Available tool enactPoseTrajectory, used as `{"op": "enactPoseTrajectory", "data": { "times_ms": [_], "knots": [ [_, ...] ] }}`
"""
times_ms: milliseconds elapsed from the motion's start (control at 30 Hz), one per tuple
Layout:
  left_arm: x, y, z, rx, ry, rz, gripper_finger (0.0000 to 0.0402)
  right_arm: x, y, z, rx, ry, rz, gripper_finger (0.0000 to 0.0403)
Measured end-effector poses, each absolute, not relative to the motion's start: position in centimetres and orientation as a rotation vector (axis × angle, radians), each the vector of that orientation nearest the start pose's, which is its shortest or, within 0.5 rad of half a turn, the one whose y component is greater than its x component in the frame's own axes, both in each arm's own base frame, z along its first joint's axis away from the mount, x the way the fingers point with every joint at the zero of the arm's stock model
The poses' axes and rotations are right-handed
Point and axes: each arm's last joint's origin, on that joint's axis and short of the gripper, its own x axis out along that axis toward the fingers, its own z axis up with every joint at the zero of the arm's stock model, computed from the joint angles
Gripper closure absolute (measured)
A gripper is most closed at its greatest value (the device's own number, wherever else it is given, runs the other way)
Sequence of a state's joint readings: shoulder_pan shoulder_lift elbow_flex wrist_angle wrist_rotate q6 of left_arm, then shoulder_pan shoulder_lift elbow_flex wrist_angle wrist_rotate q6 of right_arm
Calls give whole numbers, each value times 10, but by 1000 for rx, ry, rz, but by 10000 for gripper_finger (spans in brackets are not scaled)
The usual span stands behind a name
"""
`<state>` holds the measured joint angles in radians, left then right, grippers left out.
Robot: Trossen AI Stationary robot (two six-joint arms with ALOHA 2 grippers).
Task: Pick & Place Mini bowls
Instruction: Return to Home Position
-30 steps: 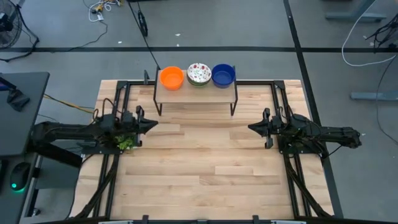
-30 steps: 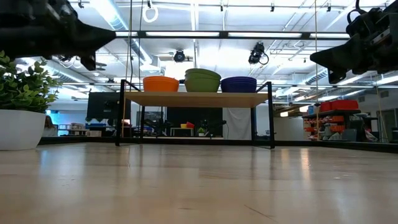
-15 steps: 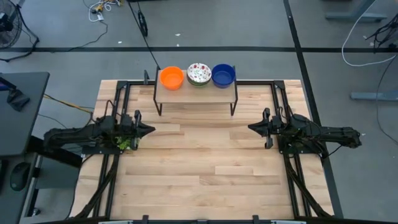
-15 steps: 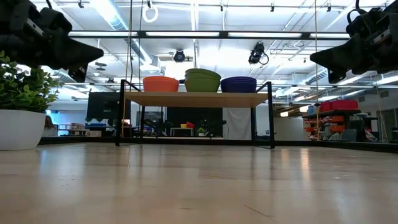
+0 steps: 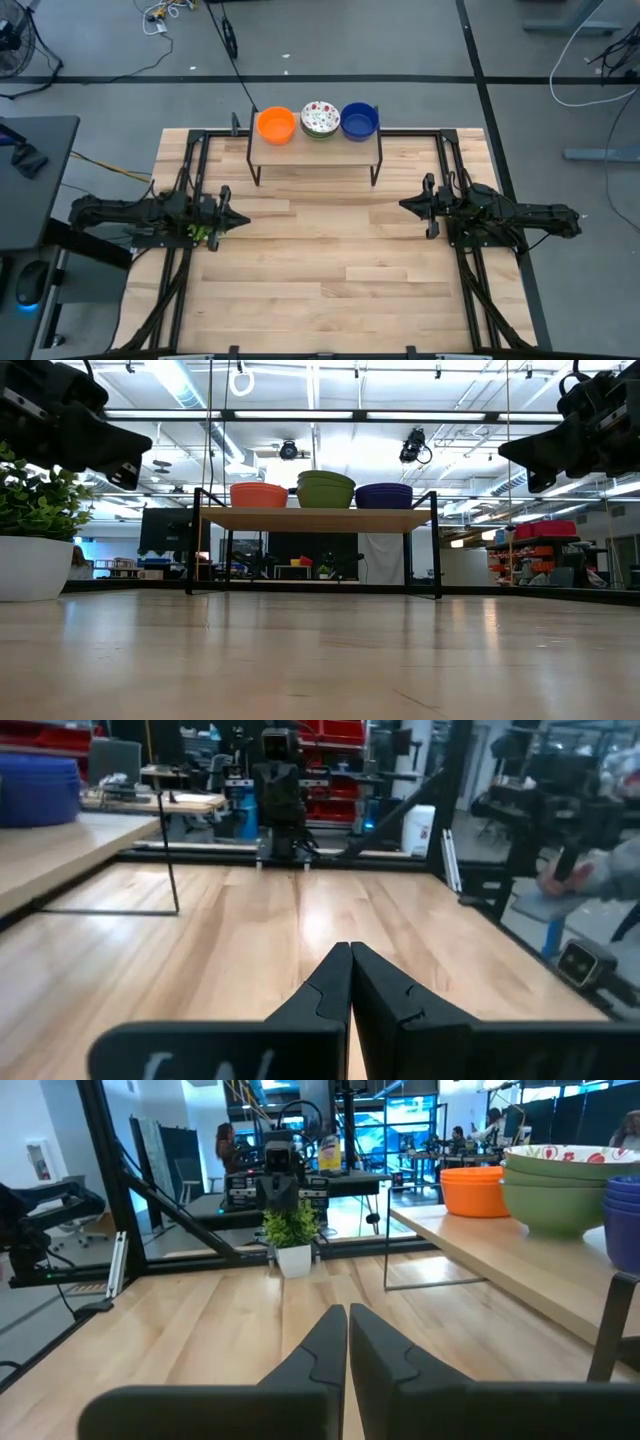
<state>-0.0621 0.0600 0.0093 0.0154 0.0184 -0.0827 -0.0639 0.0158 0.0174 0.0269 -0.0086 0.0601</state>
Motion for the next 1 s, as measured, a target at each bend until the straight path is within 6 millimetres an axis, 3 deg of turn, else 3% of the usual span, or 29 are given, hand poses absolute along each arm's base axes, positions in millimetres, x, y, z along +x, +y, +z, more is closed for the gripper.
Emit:
{"op": "enactPoseTrajectory", "data": {
  "times_ms": [300,1000],
  "knots": [
    [101,-7,163,11,40,-41,390,97,-6,171,69,-31,-54,381],
    [102,-6,168,10,-18,-19,390,96,-5,171,68,-41,-49,381]
  ]
}}
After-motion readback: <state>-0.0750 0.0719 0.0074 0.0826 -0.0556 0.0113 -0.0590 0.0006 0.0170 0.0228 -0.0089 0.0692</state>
